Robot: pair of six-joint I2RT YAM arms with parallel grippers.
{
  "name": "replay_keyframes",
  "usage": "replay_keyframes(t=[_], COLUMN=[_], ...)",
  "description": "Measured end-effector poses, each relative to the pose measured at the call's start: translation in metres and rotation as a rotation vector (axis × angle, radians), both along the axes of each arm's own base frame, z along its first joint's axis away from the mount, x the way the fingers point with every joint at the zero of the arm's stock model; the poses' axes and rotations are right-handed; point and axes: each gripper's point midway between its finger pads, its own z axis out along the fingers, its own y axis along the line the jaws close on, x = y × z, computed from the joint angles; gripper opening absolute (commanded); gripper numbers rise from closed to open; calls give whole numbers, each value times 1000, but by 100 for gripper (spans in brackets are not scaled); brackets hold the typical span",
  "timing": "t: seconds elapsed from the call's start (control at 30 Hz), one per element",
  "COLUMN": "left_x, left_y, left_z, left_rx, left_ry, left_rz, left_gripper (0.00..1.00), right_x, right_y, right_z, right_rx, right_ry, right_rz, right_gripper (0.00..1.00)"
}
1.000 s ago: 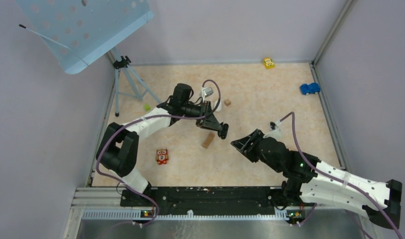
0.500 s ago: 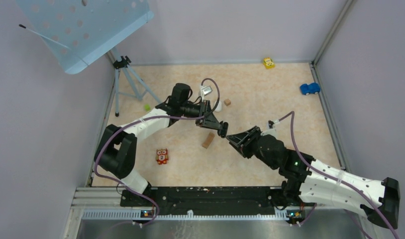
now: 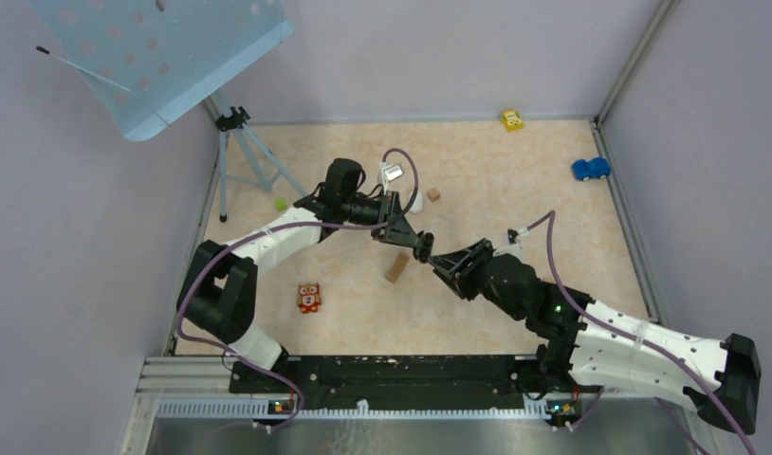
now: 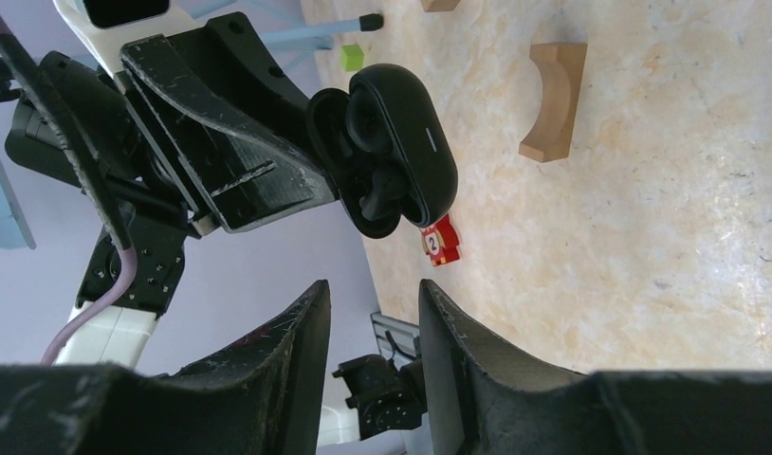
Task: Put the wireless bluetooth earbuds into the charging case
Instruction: Adjust the left earbud in the left side groove of the charging case.
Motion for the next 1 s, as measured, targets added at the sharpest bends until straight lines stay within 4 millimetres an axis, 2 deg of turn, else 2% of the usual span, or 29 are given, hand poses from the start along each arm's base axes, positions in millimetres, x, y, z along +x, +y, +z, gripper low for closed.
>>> replay_keyframes(t=[0.2,0.5,0.67,1.0], left_x=[-3,-6,-7,-10], left_y=[1,1,1,0], left_z=[14,11,9,8], left_rx=[-27,-21,-16,-15], left_ry=[-59,-78,-81,-93], left_rz=[-6,-22,-28,-40], left_gripper=[0,0,0,0], right_x=[5,10,14,14], right_y=[2,6,10,10], right_z=[8,9,12,1], right_rx=[47,72,94,106], right_ry=[1,12,11,36], right_rz=[-12,-2,5,12], right_gripper=[37,36,32,31])
